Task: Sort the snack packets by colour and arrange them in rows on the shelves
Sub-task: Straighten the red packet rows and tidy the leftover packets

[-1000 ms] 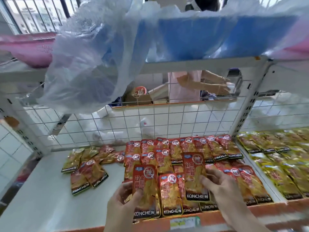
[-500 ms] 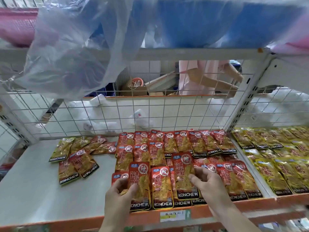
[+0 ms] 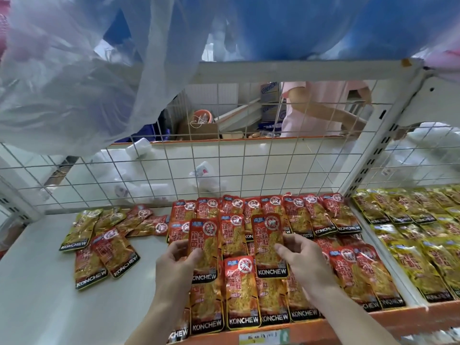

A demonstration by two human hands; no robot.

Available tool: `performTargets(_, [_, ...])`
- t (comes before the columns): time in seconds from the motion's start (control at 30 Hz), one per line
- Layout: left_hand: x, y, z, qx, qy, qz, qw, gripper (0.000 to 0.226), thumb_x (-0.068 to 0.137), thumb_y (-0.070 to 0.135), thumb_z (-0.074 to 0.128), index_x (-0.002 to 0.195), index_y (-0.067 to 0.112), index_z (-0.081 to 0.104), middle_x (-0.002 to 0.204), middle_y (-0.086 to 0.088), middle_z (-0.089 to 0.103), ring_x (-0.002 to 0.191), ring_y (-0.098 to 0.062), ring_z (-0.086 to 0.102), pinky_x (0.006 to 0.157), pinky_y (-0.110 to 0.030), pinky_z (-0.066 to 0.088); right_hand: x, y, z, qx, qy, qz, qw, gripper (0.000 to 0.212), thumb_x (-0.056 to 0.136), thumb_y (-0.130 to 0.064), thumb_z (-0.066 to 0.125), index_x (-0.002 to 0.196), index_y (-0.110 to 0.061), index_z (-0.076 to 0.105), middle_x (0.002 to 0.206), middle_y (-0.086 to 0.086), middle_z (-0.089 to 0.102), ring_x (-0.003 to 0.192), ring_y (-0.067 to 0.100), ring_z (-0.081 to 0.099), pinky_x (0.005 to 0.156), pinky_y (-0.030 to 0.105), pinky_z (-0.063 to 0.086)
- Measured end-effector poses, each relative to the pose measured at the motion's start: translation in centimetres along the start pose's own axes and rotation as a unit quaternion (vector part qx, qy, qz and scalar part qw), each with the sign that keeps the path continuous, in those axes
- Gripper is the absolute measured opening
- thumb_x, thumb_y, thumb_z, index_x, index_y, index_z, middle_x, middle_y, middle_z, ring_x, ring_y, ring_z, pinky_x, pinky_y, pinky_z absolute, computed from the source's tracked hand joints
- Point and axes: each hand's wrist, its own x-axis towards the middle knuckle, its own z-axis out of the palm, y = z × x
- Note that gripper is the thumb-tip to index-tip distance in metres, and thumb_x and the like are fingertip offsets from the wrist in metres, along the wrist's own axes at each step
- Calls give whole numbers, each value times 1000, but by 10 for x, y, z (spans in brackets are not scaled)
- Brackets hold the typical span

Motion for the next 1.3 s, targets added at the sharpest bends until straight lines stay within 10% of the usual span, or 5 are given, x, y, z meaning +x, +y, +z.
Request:
performTargets(0.23, [44,13,12,31,62,-3,998,16,84,19,79,92,28,68,95,-1,71,91,-25,70,85,-46,57,40,-13,17,-14,-6,-5,1000,14,92,-14,68,93,-27,64,99,-3,69,97,12,62,84,24,50])
performTargets(0.53, [76,33,39,193,91,84,973,7,85,20,77,83,21,70,76,7,68,74,-4,62,56,-8,40,79,-20,30,-98,18,-34,994,13,92,-12,68,90,-24,63,90,-7,64,84,7,59,75,23,53])
performTargets(1.1, [104,14,43,541,110,137,822,45,89,53,62,107,12,68,105,-8,66,105,-28,53,89,-40,46,92,-18,40,-274,51,-120,953,16,95,-15,65,107,-6,66,74,-11,57,61,-3,54,50,4,42])
performTargets(1.3, [102,8,40,534,114,180,818,42,87,44,69,103,6,64,96,-13,61,99,-32,51,81,-45,47,91,-5,43,-367,80,-158,913,39,91,-29,68,123,-9,60,109,1,60,103,15,54,90,21,49])
